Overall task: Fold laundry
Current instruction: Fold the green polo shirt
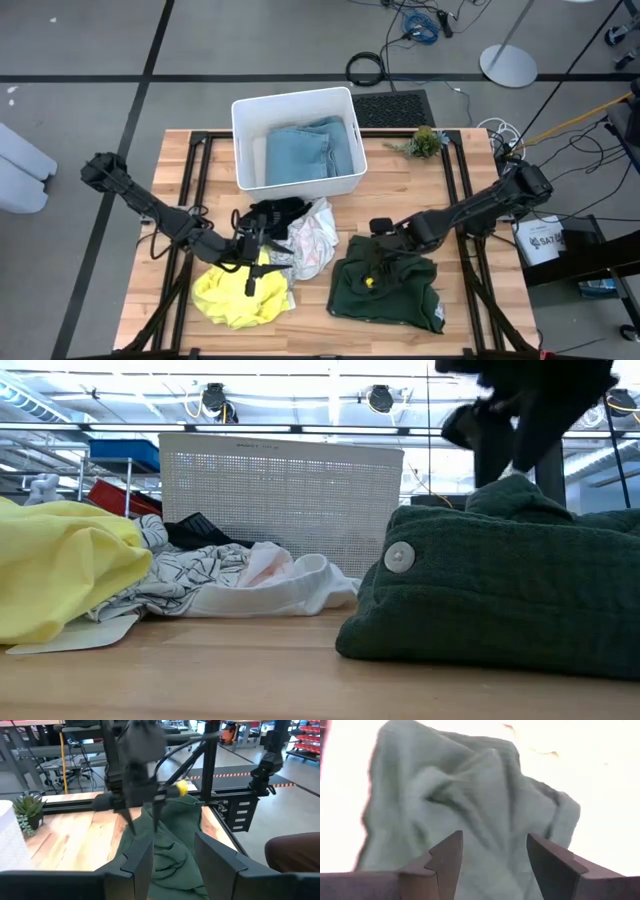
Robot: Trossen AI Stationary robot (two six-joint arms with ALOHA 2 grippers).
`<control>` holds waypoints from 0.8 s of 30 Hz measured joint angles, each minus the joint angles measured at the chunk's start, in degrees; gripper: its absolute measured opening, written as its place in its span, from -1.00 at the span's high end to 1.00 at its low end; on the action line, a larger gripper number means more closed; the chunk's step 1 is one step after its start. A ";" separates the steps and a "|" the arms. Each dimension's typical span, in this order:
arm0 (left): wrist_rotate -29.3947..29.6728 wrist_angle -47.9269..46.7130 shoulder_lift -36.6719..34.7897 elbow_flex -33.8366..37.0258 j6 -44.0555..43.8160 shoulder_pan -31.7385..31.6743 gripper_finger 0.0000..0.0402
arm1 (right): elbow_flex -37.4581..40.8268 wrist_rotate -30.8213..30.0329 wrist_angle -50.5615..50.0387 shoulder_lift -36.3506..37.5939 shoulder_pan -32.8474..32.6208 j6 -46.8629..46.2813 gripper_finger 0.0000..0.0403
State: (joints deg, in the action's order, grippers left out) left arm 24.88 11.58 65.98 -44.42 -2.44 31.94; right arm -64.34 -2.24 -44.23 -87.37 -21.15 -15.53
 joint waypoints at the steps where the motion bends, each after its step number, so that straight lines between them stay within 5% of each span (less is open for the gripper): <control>1: 0.01 -0.02 0.00 0.00 -0.04 -0.07 0.24 | -0.67 1.18 -0.63 0.00 -0.41 -0.45 -0.03; 19: -0.48 -0.07 0.00 -0.02 1.36 -0.04 0.24 | 5.95 -0.83 1.84 -0.48 -2.43 -4.55 -0.03; 24: -0.66 -0.07 0.00 -0.02 1.38 -0.04 0.24 | 9.90 -6.06 7.28 -0.48 -1.32 -3.29 -0.03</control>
State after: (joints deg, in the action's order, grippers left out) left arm 24.23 11.51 65.98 -44.45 -1.06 31.90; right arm -54.44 -8.30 -36.95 -87.85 -22.47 -18.82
